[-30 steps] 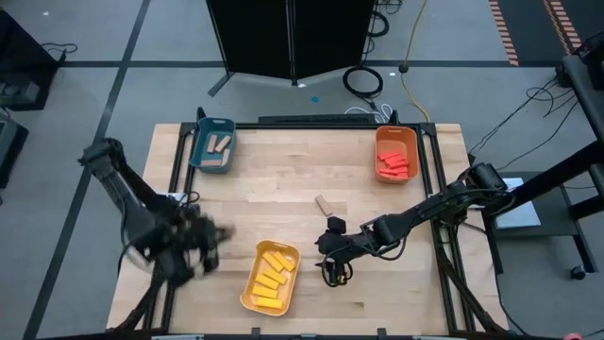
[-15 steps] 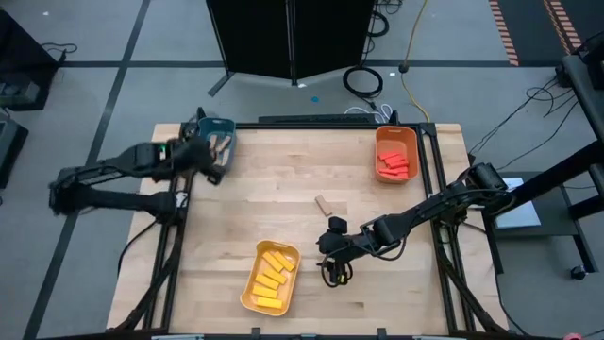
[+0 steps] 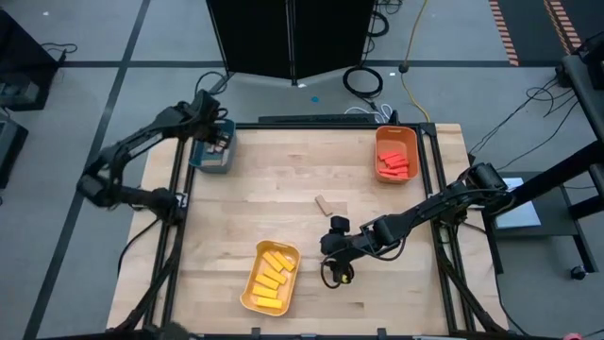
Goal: Sort blocks
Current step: Put the brown block into the blue bin
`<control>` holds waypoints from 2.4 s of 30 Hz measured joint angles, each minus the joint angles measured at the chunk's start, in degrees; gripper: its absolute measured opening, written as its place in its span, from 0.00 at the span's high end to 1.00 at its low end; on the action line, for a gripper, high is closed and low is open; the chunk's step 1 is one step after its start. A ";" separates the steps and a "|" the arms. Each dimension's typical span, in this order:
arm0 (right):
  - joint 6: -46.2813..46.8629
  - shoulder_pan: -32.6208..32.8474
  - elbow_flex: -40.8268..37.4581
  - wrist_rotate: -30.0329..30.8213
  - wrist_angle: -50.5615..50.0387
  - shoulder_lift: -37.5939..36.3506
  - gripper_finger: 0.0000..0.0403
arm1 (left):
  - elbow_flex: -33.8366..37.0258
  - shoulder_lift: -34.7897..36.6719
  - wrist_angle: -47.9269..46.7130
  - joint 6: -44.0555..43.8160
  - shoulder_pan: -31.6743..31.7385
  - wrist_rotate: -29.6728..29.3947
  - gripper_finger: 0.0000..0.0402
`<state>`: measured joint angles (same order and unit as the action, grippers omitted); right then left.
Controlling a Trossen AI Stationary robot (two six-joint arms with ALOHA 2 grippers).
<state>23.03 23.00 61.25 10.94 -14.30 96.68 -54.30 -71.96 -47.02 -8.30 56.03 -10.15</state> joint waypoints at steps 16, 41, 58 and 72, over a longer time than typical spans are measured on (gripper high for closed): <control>-2.17 -2.67 0.00 -0.90 -9.97 -0.70 0.40 | -0.24 -5.83 0.89 5.95 3.97 6.97 0.43; 4.09 -2.90 0.00 4.04 -22.36 -22.26 0.40 | -8.27 -25.21 41.75 30.07 -40.55 29.59 0.50; 5.90 0.52 0.00 4.22 -23.33 -21.49 0.40 | -30.05 -51.50 27.12 42.33 -43.04 31.45 0.50; 4.37 1.22 0.00 6.17 -23.76 -21.49 0.40 | -30.96 -52.94 22.04 46.89 -44.00 29.37 0.53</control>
<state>27.40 24.23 61.25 17.11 -38.06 75.20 -85.26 -124.90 -24.97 38.58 12.03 19.22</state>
